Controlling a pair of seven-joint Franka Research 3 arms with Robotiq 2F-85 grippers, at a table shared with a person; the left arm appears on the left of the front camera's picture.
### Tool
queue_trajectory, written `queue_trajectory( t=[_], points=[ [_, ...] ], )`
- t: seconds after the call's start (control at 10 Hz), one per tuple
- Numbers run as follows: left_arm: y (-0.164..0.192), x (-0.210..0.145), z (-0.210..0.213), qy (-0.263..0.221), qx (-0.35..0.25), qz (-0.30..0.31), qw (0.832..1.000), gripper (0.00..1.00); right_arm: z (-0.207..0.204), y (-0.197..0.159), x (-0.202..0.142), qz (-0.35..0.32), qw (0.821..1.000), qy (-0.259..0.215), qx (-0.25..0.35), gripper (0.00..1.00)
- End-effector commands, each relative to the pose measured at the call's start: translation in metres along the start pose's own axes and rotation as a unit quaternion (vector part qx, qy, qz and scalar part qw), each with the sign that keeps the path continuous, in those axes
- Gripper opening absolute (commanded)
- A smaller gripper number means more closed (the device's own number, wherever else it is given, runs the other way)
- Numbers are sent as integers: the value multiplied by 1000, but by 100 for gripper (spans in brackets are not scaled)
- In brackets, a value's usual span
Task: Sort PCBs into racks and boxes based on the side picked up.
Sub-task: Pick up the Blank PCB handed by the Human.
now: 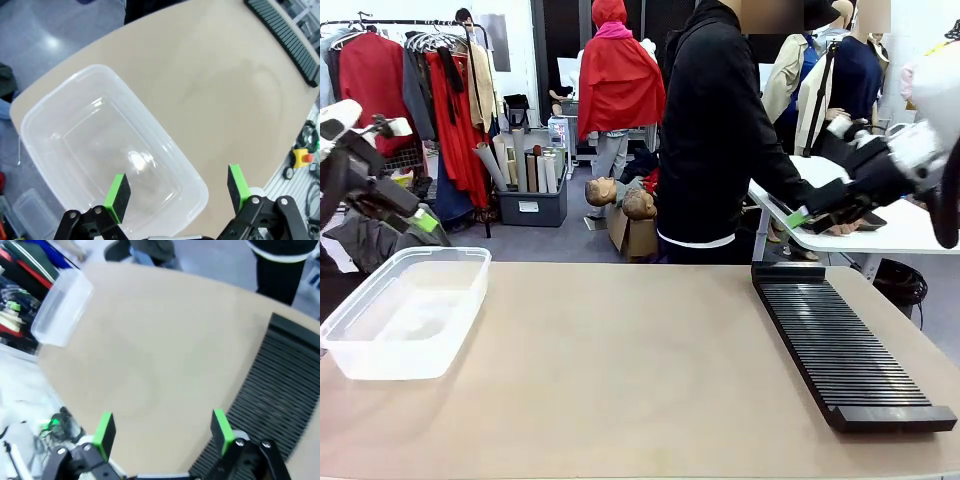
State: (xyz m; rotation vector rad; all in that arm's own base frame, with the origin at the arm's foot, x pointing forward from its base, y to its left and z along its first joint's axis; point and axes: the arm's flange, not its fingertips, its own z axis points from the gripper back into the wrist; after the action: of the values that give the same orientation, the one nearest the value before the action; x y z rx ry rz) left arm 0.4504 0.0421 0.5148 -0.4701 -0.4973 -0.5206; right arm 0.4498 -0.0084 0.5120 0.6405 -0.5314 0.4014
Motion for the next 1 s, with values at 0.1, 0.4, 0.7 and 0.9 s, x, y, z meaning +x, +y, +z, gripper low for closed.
queue_trajectory(
  t=[0.1,0.4,0.7,0.9],
  points=[
    [16,-16,23,-58,-47,27,997,100,45,-36,-22,-20,995,-68,67,100],
    [31,-31,41,-101,-55,42,993,100,78,-51,-45,-33,990,-112,85,100],
    [33,-30,40,-97,-45,40,993,100,83,-52,-48,-6,987,-137,81,100],
    [35,-33,47,-98,-45,61,992,100,92,-58,-48,-51,989,-109,82,100]
  ],
)
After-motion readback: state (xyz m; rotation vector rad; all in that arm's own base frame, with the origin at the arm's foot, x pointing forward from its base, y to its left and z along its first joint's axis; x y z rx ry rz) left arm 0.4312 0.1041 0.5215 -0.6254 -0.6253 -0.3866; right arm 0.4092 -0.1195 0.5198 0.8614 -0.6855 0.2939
